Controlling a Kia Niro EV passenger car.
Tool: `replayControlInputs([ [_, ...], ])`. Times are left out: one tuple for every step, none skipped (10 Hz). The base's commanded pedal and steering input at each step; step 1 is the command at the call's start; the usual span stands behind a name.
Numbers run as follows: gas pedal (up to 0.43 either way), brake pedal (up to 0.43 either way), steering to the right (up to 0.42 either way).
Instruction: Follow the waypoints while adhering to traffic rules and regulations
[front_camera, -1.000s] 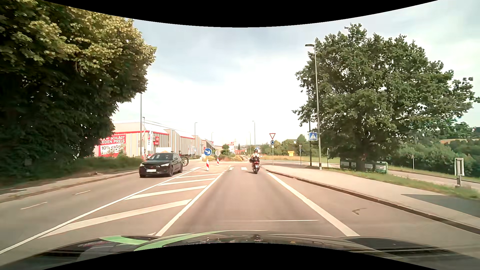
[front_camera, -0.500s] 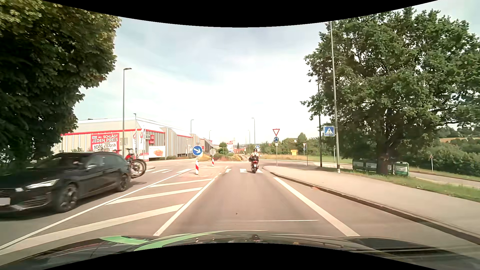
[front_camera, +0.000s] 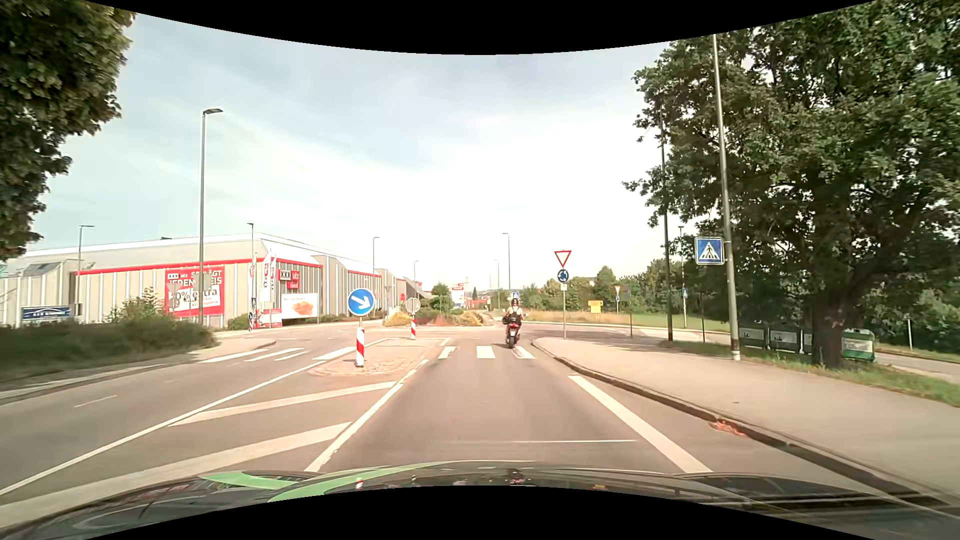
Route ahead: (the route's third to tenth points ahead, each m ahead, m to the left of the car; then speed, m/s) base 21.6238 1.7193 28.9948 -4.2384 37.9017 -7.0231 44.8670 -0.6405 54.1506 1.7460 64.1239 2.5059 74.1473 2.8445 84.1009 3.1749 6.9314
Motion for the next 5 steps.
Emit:
replayControlInputs([
  [0.0, 0.104, 0.005],
  [0.0, 0.104, 0.005],
  [0.0, 0.104, 0.005],
  [0.0, 0.104, 0.005],
  [0.0, 0.104, 0.005],
])
